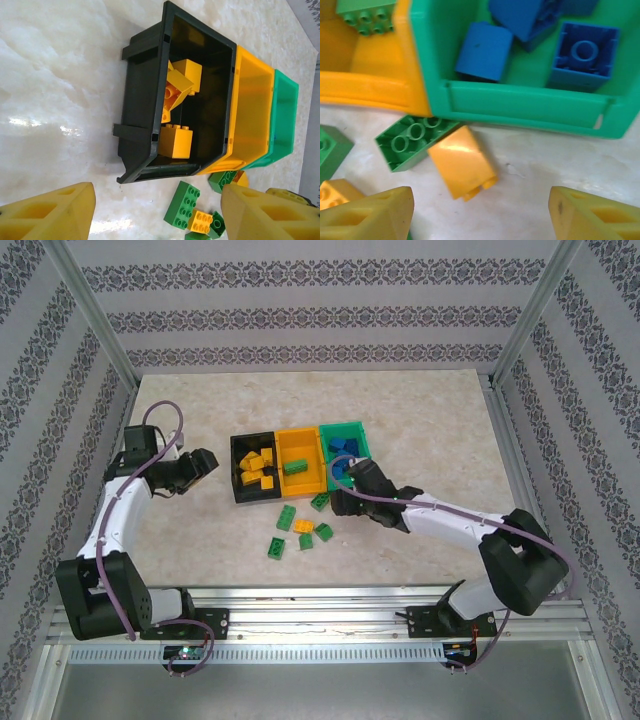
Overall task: Sort the legos into containers by color
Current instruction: Pick up the lego from the center of the table.
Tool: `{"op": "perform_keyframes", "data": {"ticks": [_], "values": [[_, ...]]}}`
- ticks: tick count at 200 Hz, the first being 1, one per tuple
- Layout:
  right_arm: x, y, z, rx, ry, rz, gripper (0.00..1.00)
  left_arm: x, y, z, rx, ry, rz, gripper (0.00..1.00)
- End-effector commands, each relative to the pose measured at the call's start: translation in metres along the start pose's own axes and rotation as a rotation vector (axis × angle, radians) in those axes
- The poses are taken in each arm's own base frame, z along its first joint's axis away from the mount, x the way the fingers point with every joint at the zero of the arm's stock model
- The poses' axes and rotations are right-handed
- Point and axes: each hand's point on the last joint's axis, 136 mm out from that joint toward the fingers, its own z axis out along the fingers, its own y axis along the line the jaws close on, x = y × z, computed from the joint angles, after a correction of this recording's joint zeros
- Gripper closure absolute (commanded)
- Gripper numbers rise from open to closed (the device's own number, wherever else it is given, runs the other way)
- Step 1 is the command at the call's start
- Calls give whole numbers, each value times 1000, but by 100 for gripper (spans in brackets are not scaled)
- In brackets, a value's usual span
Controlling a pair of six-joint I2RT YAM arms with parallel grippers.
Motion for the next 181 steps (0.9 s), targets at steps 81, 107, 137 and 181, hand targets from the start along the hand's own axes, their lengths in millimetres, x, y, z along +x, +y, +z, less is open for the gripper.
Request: {"op": "perform_keyframes", "data": {"ticks": [81,107,137,181], "values": [[6,18,33,-62,55,18,28,4,-13,7,24,20,44,33],[8,17,46,-50,69,5,28,5,-13,9,30,24,39,33],[10,18,55,-51,79,-17,37,5,-14,10,38,28,29,33],[17,30,54,-84,94,-79,66,5,-15,12,42,38,31,33]]}}
